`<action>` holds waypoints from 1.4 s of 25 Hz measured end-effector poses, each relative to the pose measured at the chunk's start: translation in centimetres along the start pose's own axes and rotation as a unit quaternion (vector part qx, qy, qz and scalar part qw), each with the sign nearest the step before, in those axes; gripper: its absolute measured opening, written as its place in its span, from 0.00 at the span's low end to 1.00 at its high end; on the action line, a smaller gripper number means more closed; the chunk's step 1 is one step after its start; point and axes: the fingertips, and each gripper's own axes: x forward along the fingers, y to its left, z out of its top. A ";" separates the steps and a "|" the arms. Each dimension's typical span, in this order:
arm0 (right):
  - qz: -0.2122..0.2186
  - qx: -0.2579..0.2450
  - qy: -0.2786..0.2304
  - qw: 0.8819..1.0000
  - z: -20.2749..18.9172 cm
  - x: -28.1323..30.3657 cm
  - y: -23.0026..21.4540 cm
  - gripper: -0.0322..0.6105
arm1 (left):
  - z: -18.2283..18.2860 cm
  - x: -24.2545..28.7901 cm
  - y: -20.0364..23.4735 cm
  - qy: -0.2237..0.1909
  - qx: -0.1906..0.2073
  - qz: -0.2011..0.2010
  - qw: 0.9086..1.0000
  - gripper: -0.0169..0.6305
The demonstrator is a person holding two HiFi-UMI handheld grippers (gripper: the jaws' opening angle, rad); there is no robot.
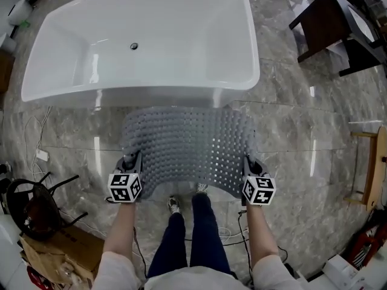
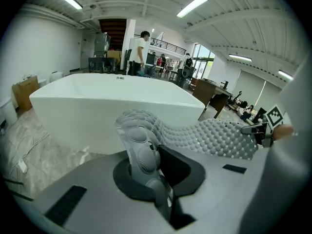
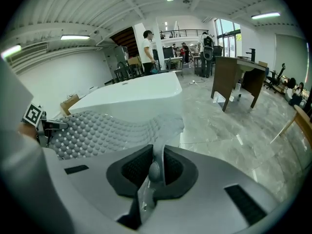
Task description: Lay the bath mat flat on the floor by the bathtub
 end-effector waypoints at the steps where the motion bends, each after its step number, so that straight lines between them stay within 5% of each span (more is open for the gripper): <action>1: -0.001 0.002 0.002 1.000 -0.4 0.8 -0.1 0.11 | -0.3 0.6 0.3 0.001 0.001 0.000 1.000 0.09; 13: -0.016 0.007 0.016 1.000 -5.5 9.1 -1.9 0.11 | -5.9 8.1 2.7 0.005 -0.021 0.020 1.000 0.09; 26: -0.024 -0.042 0.045 0.998 -10.7 16.0 -4.6 0.11 | -10.7 14.5 4.2 0.028 0.002 0.018 0.999 0.09; 35: -0.026 -0.015 0.066 0.997 -16.0 21.9 -6.8 0.11 | -15.8 19.7 6.1 0.052 0.020 0.032 0.998 0.09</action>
